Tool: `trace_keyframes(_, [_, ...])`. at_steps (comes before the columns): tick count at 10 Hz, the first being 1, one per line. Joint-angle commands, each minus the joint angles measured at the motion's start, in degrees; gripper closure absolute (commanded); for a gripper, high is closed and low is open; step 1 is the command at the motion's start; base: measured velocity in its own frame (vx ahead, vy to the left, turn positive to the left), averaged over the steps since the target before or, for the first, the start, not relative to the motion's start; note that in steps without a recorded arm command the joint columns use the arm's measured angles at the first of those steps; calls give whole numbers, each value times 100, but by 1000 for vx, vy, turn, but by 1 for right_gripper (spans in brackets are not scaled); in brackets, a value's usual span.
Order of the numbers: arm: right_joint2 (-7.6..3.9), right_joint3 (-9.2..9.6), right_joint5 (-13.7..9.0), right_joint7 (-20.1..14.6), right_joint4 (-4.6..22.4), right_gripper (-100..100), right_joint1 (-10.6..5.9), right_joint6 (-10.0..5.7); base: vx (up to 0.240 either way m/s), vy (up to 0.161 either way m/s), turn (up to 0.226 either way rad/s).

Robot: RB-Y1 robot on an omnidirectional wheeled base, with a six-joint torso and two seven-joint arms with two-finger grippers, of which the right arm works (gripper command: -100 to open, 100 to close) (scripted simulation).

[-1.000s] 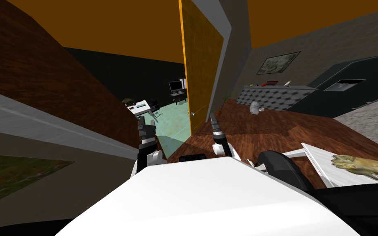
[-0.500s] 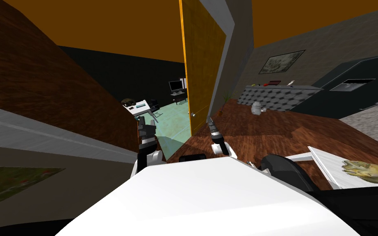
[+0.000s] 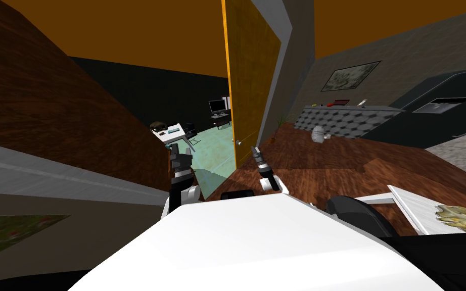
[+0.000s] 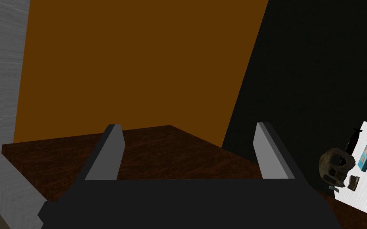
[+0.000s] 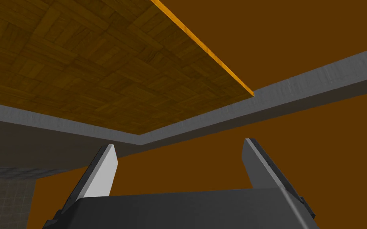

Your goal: Push the door open

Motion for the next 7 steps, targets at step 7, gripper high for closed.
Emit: trace_keyframes(7, [-108,51,311,538,931,-100,-307,-308,59,-11,14])
